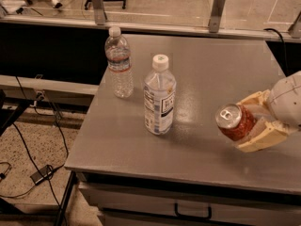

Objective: Knock coke can over

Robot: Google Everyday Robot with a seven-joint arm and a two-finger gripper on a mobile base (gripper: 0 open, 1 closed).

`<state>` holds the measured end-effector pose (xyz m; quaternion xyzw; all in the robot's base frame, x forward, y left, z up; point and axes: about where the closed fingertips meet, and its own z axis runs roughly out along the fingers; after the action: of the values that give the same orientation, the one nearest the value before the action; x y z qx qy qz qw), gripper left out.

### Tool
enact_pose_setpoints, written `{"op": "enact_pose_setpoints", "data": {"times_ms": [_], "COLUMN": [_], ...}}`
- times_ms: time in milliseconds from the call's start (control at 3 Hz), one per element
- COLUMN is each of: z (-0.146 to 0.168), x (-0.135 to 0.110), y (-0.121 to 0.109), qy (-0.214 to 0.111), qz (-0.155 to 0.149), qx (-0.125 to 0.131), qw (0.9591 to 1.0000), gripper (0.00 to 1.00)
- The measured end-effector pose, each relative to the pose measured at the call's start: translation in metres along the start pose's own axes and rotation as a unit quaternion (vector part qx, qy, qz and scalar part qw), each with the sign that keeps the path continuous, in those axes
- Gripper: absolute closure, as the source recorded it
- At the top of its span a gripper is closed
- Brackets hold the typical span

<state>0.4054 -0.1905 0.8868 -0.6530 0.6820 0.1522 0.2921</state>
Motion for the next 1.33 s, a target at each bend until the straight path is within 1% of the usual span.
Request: {"op": "enact_pose_setpoints", "data": {"times_ms": [333,667,1000,1333], "z": [0.003,0.002,-0.003,0.001], "x": [0.027,0.044,0.048,0.044], "y": [0.012,0.019,0.023,0.028], "qy": [0.099,0.187,0.257,0.289], "qz": [0.013,0.013,0.008,0.009], "qx": [-0.034,-0.053,-0.06,-0.056], "qw": [0.9944,0.9808,0.9646,0.9557], "gripper": [1.0,1.0,1.0,0.82]}}
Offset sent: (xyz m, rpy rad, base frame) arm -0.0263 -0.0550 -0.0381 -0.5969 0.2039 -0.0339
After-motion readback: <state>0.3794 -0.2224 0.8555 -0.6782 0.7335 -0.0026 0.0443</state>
